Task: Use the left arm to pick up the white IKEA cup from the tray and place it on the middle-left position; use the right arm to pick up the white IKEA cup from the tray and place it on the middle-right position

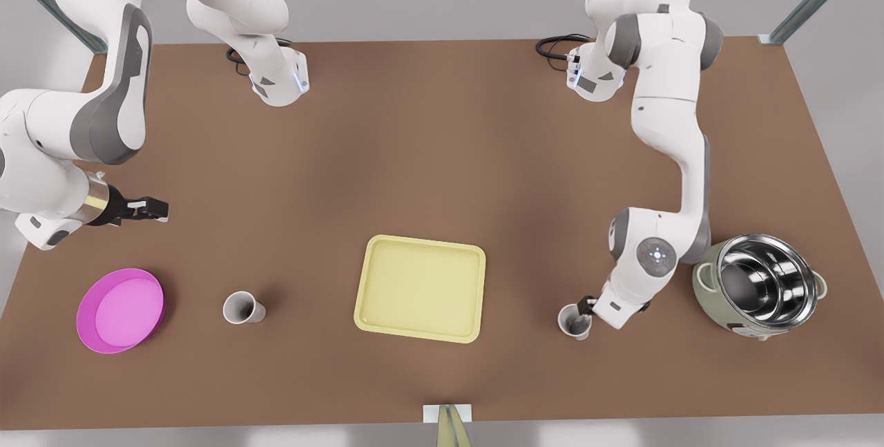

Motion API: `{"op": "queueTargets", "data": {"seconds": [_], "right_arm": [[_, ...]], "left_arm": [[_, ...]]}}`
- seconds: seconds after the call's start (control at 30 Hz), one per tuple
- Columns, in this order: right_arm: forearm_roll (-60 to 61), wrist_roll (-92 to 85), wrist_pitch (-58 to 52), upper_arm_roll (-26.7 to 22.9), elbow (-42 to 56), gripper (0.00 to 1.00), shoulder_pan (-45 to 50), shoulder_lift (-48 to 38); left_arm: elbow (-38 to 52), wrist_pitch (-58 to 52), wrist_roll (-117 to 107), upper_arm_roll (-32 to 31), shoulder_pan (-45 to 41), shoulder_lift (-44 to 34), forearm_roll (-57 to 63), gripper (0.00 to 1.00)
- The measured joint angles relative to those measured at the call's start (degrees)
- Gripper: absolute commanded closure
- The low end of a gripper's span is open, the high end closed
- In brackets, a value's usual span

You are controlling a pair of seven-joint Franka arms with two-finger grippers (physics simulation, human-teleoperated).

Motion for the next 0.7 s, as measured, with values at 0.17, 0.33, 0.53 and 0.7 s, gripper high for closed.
{"op": "queueTargets", "data": {"seconds": [0.17, 0.33, 0.53, 0.7], "right_arm": [[0.00, -0.01, 0.00, 0.00, 0.00, 0.00, -0.01, 0.00], [0.00, -0.02, 0.03, -0.06, 0.00, 0.00, -0.06, -0.01], [0.05, -0.03, 0.10, -0.09, 0.17, 0.00, -0.07, 0.02], [0.08, -0.03, 0.14, -0.17, 0.25, 0.00, -0.13, 0.03]], "left_arm": [[-0.06, -2.68, 0.68, 0.82, 0.03, -1.37, 0.02, 0.00], [0.37, -6.90, 1.60, 1.54, 0.08, -6.45, -0.20, 0.00], [-1.90, -23.66, 3.92, 5.45, 1.64, -27.10, -5.20, 0.00], [-6.90, -31.07, 6.38, 6.74, 2.04, -35.35, -4.79, 0.00]]}}
